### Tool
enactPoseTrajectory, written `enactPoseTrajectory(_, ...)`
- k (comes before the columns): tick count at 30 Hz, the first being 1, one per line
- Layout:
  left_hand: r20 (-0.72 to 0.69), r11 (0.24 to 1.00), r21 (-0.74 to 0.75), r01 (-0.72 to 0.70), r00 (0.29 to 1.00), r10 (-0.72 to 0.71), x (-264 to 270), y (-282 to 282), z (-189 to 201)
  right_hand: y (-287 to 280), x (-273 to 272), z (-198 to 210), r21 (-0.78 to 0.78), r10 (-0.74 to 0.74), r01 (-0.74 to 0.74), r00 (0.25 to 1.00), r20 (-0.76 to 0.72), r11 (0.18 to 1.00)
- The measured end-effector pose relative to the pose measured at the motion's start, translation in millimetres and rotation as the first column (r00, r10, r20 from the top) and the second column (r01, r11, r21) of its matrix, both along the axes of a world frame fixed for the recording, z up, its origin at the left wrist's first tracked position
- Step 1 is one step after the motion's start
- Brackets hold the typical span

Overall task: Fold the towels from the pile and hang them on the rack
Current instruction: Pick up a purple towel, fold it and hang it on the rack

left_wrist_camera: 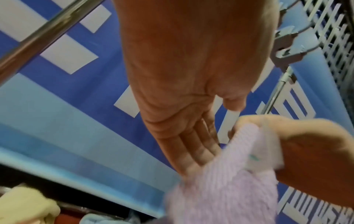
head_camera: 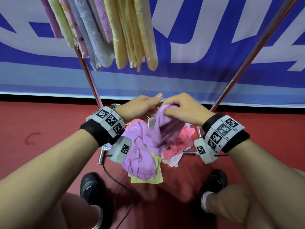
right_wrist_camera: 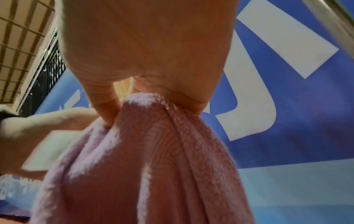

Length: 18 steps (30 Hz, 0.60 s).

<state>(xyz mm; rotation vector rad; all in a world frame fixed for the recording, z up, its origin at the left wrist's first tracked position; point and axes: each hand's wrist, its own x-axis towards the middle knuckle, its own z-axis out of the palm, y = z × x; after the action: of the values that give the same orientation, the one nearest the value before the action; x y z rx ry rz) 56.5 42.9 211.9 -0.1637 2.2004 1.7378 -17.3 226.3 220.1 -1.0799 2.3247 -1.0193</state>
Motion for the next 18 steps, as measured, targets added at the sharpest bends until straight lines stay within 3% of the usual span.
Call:
enactPoseTrajectory(3, -0.039, 0.992, -0.097, 0.082, 0.995, -0.087, 6, -5, 0, 4, -8, -2, -0.070, -0.089, 0.086, 0.995, -0.040, 0.994)
enactPoseTrajectory(5, -0.124, 0.975, -0.214, 0.057, 0.989, -0.085, 6, -6, -3, 7, -11, -3, -0.090, -0.149, 0.146, 0.989, -0.025, 0.985)
enactPoseTrajectory(8, -0.249, 0.954, -0.270, -0.127, 0.967, 0.058, 4, -4, -6, 7, -13, -7, -0.066, -0.268, 0.262, 0.958, -0.098, 0.963)
enactPoseTrajectory(11, -0.451, 0.857, -0.351, -0.377, 0.870, 0.198, 4, -7, -6, 6, -17, -10, -0.036, -0.309, 0.307, 0.941, -0.135, 0.951)
enactPoseTrajectory(13, -0.553, 0.772, -0.421, -0.477, 0.809, 0.199, 6, -8, -1, 7, -16, -13, 0.142, -0.231, 0.263, 0.951, -0.207, 0.954)
enactPoseTrajectory(15, -0.579, 0.735, -0.450, -0.507, 0.793, 0.192, 6, -11, 3, 7, -13, -19, 0.390, -0.133, 0.258, 0.938, -0.320, 0.884)
enactPoseTrajectory(18, -0.593, 0.706, -0.499, -0.503, 0.792, 0.145, 7, -16, 0, 9, -15, -15, 0.447, -0.238, 0.332, 0.938, -0.254, 0.831)
